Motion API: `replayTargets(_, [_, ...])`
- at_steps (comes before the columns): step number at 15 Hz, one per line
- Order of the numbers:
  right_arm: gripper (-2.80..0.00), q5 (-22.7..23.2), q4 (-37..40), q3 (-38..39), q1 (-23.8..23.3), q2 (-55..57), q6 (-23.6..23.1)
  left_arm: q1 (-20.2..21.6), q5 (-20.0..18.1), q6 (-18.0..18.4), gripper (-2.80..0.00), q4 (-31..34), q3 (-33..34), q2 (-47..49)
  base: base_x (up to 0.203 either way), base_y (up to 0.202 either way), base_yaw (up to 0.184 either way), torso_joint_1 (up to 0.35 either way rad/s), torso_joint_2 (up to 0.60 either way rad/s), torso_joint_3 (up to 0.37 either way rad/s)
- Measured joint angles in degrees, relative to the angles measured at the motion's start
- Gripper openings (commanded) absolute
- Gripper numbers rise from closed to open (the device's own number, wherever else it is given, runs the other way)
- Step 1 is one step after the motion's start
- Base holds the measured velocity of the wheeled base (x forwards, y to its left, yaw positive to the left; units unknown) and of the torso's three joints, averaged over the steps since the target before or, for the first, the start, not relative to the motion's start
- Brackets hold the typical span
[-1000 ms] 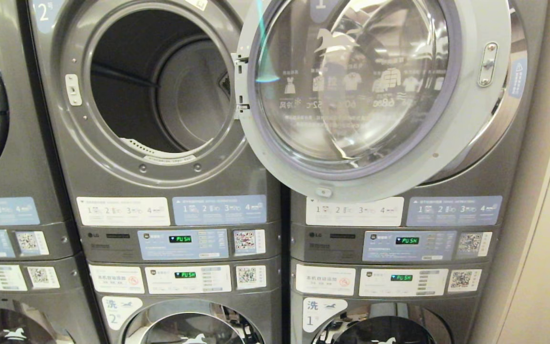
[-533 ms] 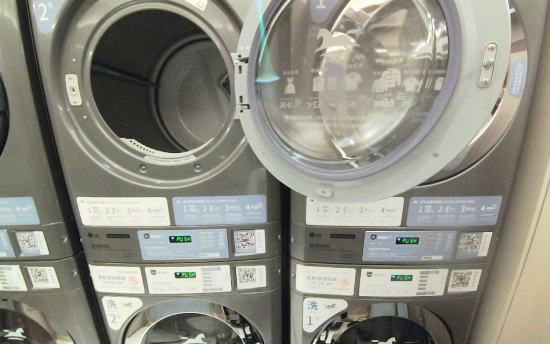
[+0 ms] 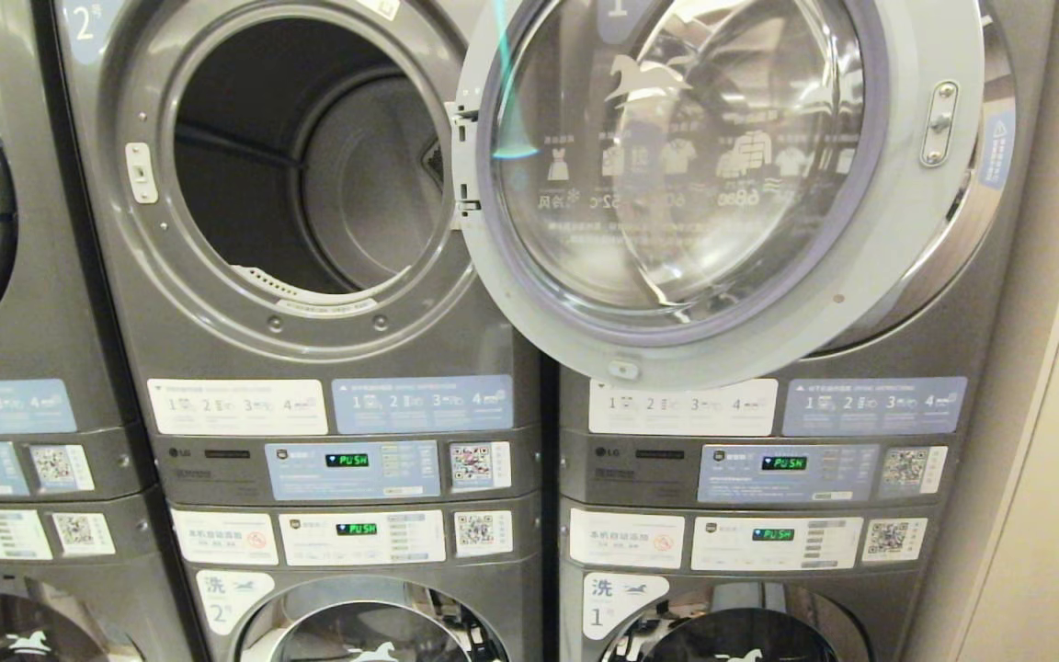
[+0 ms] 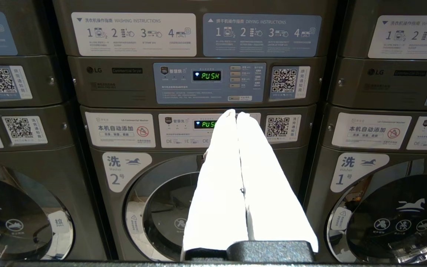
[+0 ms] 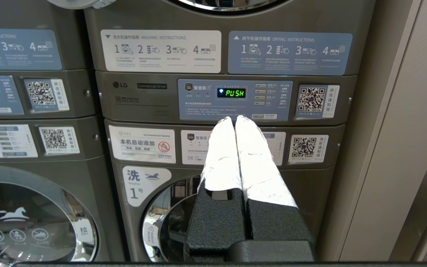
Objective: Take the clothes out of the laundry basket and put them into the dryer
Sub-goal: Take the clothes out of the basket
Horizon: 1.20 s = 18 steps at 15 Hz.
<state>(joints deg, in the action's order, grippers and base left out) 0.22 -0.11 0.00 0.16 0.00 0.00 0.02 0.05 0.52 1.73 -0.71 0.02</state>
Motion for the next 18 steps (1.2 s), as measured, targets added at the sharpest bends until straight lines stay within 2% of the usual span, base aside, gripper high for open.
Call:
replayTargets(7, [-2.80,0.00,0.00,0.00,0.00,0.00,0.00,0.00,-0.05,0.21,-2.80,0.05,0.02,0.00,0.000,0.000,0.000,0.001,0.00,-0.008])
replayTargets(18, [-2.80,0.02,0.04,0.00,0.00,0.00,0.00,0.00,0.00,0.11,-2.80,0.08,-0.04,0.00,0.000,0.000,0.000,0.003,0.00,-0.182])
